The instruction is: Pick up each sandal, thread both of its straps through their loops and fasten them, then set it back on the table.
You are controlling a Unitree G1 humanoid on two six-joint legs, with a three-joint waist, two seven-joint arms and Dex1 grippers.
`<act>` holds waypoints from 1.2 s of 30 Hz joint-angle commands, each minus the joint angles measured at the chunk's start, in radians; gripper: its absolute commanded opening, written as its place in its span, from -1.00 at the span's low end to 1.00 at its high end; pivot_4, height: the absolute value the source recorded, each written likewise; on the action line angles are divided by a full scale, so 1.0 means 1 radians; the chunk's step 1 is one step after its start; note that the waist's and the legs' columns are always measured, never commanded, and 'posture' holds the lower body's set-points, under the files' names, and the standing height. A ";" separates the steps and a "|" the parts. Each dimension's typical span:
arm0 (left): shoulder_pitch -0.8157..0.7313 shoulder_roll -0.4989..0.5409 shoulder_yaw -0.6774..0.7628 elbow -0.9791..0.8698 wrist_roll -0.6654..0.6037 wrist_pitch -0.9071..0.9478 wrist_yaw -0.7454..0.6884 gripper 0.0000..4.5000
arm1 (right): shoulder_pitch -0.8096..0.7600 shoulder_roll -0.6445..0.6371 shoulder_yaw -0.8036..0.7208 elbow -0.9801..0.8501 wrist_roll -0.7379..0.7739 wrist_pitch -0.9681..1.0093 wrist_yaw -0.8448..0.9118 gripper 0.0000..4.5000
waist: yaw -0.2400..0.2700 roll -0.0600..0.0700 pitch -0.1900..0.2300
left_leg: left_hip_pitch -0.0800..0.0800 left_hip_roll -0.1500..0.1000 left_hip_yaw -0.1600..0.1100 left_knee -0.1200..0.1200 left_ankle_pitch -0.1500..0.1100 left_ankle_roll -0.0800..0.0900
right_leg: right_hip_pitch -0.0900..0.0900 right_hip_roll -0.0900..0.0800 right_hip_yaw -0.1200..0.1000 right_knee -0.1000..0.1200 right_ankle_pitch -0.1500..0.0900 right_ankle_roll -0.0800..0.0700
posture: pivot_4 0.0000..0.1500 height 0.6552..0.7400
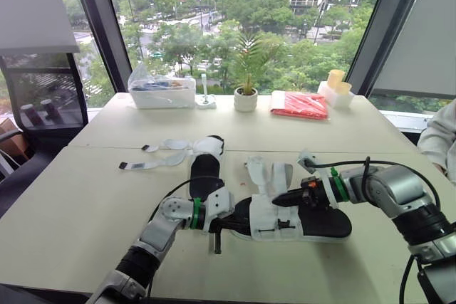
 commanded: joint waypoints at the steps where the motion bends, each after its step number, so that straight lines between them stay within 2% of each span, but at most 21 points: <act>1: 0.002 -0.001 -0.013 -0.010 0.004 0.009 -0.003 -1.00 | -0.017 -0.024 -0.020 -0.027 -0.026 -0.030 0.033 -0.98 | 0.000 0.000 0.000 | 0.000 0.000 0.000 0.000 0.000 0.000 | 0.000 0.000 0.000 0.000 0.000 0.000 | 1.00 0.94; 14: 0.000 -0.005 -0.011 -0.007 0.004 0.007 0.002 -1.00 | 0.015 -0.029 -0.038 -0.128 -0.050 -0.103 0.105 -0.98 | 0.000 0.000 0.000 | 0.000 0.000 0.000 0.000 0.000 0.000 | 0.000 0.001 0.000 0.000 0.000 0.000 | 1.00 0.94; 29: 0.003 -0.007 -0.011 -0.013 0.004 0.008 0.006 -1.00 | -0.058 -0.006 -0.013 0.032 -0.149 -0.187 0.131 -0.98 | 0.000 0.000 0.000 | 0.000 0.000 0.000 0.000 0.000 -0.001 | 0.000 0.001 -0.001 0.001 0.000 0.000 | 1.00 0.94; 36: 0.005 -0.008 -0.010 -0.016 0.003 0.012 0.009 -1.00 | -0.021 -0.016 -0.027 -0.068 -0.114 -0.132 0.165 -0.98 | 0.000 0.000 0.000 | 0.000 -0.001 0.000 0.000 0.000 -0.001 | 0.000 0.001 -0.001 0.001 0.000 0.000 | 1.00 0.94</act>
